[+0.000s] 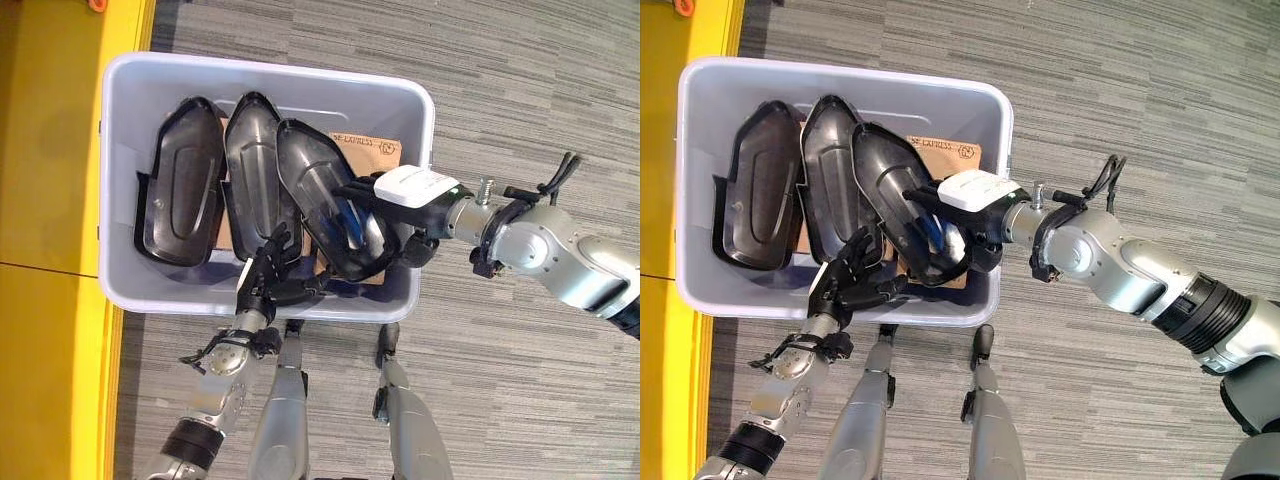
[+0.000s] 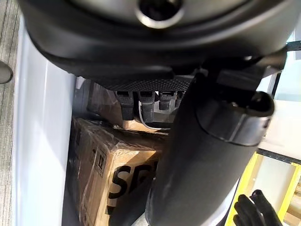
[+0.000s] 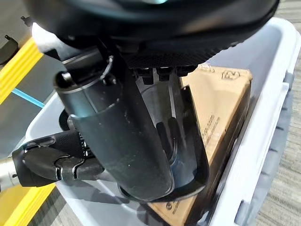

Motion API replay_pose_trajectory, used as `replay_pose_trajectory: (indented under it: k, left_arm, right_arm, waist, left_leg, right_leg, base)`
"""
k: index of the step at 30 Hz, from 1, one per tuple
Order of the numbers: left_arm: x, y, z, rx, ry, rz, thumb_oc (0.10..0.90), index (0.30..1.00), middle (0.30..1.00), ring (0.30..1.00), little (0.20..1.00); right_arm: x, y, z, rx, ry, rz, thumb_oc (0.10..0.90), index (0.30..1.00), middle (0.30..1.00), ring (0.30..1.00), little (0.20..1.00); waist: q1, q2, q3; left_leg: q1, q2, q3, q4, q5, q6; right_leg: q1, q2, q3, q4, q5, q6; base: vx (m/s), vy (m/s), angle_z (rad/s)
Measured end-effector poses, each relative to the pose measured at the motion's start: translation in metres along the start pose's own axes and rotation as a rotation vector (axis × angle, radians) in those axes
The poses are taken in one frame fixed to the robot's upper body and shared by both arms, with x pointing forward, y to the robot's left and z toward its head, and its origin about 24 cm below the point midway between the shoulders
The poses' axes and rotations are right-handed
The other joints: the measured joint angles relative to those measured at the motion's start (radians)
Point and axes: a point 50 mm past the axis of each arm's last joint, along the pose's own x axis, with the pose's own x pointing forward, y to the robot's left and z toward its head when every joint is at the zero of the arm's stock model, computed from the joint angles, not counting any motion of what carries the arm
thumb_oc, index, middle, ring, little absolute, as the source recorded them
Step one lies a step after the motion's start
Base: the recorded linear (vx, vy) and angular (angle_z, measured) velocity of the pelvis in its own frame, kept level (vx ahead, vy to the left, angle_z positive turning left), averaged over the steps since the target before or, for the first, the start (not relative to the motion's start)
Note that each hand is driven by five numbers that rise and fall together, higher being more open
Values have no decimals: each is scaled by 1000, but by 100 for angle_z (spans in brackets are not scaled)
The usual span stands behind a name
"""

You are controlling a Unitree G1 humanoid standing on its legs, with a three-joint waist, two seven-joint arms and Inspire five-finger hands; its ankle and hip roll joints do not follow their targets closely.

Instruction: Move parts from the plastic box to the shelf.

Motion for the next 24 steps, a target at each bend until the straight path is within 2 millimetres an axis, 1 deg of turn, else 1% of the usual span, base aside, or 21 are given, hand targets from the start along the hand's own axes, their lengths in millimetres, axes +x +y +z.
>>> replay_pose_trajectory:
  k: [3,4,6,10,14,18,22,23,24]
  left_arm:
    - [0,2,1,-1,-3,7,900,1000,1000,1000,1000]
    - [0,5,2,-2,-6,21,900,1000,1000,1000,1000]
    - [0,10,3,0,-10,38,900,1000,1000,1000,1000]
    - [1,10,4,-1,-16,40,900,1000,1000,1000,1000]
    - [1,9,6,0,-21,37,900,1000,1000,1000,1000]
    - [1,9,6,0,-21,35,900,1000,1000,1000,1000]
    - [1,7,7,1,-28,33,900,1000,1000,1000,1000]
    - [2,3,8,3,-35,19,900,1000,1000,1000,1000]
    - [2,2,9,4,-37,14,900,1000,1000,1000,1000]
  right_arm:
    - [-8,-13,14,-53,-57,-22,900,1000,1000,1000,1000]
    - [-22,-24,23,-110,-87,-30,900,1000,1000,1000,1000]
    - [-26,-34,29,-136,-118,-62,900,1000,1000,1000,1000]
    - [-19,-31,38,-101,-169,-60,900,1000,1000,1000,1000]
    - [-15,-25,41,-82,-191,-48,900,1000,1000,1000,1000]
    - [-4,-16,50,-49,-237,-25,900,1000,1000,1000,1000]
    - [11,-13,55,3,-258,-36,900,1000,1000,1000,1000]
    - [15,-3,51,43,-239,-18,900,1000,1000,1000,1000]
    - [15,2,48,57,-222,-6,900,1000,1000,1000,1000]
  waist:
    - [-4,-8,2]
    - [-9,-23,4]
    - [-18,-47,3]
    - [-16,-51,3]
    - [-14,-51,3]
    - [-12,-51,3]
    - [-7,-51,4]
    - [7,-51,4]
    - [12,-51,4]
  left_leg:
    - [7,1,0,0,1,0]
    - [15,1,-2,0,1,0]
    - [27,2,-2,0,2,-1]
    - [24,2,-6,0,8,-3]
    - [14,2,-8,0,9,-3]
    - [13,2,-8,0,9,-3]
    - [4,2,-7,0,10,-4]
    - [-3,1,-8,0,11,-4]
    - [-4,1,-9,0,11,-4]
  right_leg:
    - [8,0,0,1,0,0]
    - [15,1,-2,1,0,0]
    - [27,2,-1,1,0,0]
    - [23,3,-1,7,1,-1]
    - [15,3,-3,7,2,-2]
    - [14,3,-3,5,2,-2]
    - [4,3,-2,7,2,-2]
    - [-2,3,-4,7,1,-2]
    - [-2,3,-6,6,1,-1]
  base:
    - [0,0,0]
    - [0,0,0]
    - [0,0,0]
    - [2,-2,1]
    - [0,0,0]
    - [0,0,0]
    - [0,0,0]
    - [0,0,0]
    - [-21,3,6]
